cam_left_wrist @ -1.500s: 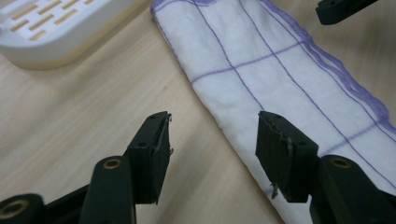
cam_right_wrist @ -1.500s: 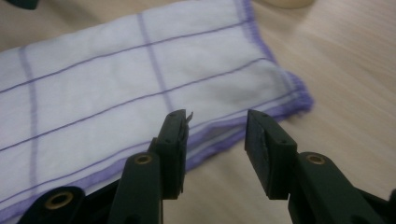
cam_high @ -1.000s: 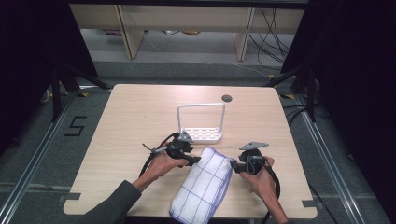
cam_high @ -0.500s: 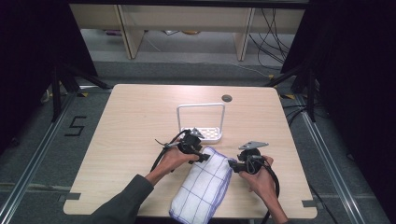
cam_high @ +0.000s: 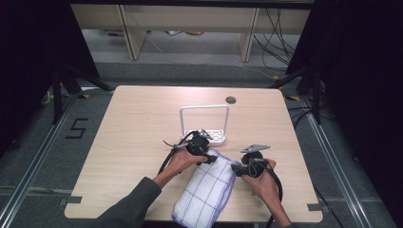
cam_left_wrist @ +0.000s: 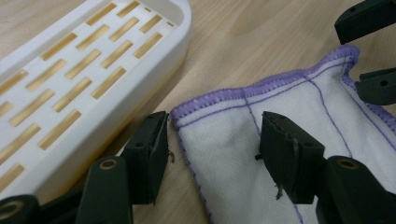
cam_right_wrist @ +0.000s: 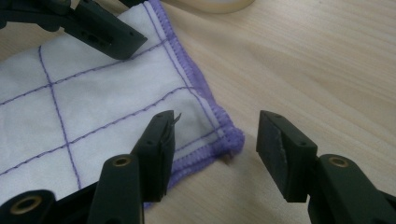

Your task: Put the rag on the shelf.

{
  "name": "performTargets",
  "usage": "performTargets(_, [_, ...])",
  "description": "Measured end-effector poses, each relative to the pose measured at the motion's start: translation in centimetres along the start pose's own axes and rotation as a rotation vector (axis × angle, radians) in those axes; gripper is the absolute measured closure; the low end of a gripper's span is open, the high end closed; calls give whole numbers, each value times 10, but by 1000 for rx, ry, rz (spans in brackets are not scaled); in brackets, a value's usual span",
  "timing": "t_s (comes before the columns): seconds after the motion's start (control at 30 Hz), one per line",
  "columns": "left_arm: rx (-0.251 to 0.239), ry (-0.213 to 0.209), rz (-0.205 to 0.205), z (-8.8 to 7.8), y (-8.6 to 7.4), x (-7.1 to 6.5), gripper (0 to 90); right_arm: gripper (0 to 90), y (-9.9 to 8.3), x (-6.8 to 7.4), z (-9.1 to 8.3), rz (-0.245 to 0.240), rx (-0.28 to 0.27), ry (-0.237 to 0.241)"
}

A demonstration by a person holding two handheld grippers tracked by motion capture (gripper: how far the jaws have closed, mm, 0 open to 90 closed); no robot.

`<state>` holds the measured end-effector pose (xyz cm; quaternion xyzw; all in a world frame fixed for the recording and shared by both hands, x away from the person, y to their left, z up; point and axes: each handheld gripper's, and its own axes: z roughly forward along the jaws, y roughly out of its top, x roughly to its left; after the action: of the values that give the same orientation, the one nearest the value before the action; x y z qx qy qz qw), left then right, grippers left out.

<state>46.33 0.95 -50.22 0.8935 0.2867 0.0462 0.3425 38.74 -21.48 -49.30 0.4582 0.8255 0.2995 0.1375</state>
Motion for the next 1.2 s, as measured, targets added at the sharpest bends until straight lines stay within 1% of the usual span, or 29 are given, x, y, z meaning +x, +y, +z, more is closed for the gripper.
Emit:
performTargets(0.03, [0,0,0,0,0,0,418,480,0,1,0,10,6,1])
performTargets(0.07, [10,7,-7,-1,0,-1,420,481,0,2,1,31,11,1])
performTargets(0.13, [12,7,0,-1,0,-2,433,484,-1,2,2,30,18,4])
performTargets(0.17, [17,13,13,-2,0,-3,433,486,-1,2,2,29,17,4])
performTargets(0.2, [11,8,7,-2,-1,-2,438,486,-1,1,2,30,15,0])
performTargets(0.27, [12,10,11,-4,-2,-4,448,488,-1,1,2,27,18,-1])
performTargets(0.3, [20,11,22,-4,-3,-5,457,492,-1,1,2,24,23,0])
performTargets(0.33, [32,13,27,-5,-3,-7,465,492,-1,2,4,34,10,0])
performTargets(0.37, [32,13,27,-5,-3,-7,464,492,-1,2,3,25,21,-3])
performTargets(0.43, [35,14,23,-5,-3,-7,467,494,-1,2,4,28,21,-3])
performTargets(0.47, [30,10,20,-5,-3,-6,471,494,-1,1,4,20,17,-3])
performTargets(0.53, [22,6,14,-4,-3,-4,476,494,-1,2,4,28,16,-3])
performTargets(0.57, [17,4,9,-3,-2,-4,476,495,0,1,4,24,22,4])
performTargets(0.63, [21,8,2,-3,-2,-4,476,502,0,1,5,26,21,8])
performTargets(0.67, [20,9,5,-3,-1,-4,476,509,0,1,4,26,29,10])
performTargets(0.73, [12,12,1,-2,0,-5,479,524,-1,1,7,22,5,11])
performTargets(0.77, [12,12,1,-2,0,-5,485,524,-1,1,7,22,5,11])
performTargets(0.8, [15,14,12,-1,0,-5,493,551,0,2,5,18,26,19])
performTargets(0.83, [14,14,14,-1,1,-5,506,573,0,2,5,20,26,25])
performTargets(0.87, [11,19,23,0,1,-5,516,583,0,2,5,9,25,27])
performTargets(0.93, [-2,13,24,1,1,-6,558,624,0,2,5,8,26,30])
performTargets(0.97, [-2,13,24,1,1,-6,594,624,0,2,5,8,26,30])
performTargets(1.0, [-9,10,38,0,1,-6,635,679,0,2,5,4,24,38])
performTargets(1.03, [-18,11,45,0,1,-7,670,707,0,2,5,2,28,44])
performTargets(1.1, [-24,-10,41,0,1,-7,747,783,0,2,4,-1,25,57])
performTargets(1.17, [-34,-13,42,0,0,-8,809,823,0,2,4,-15,22,58])
performTargets(1.2, [-36,-22,46,-1,-1,-8,828,835,0,2,4,-31,7,54])
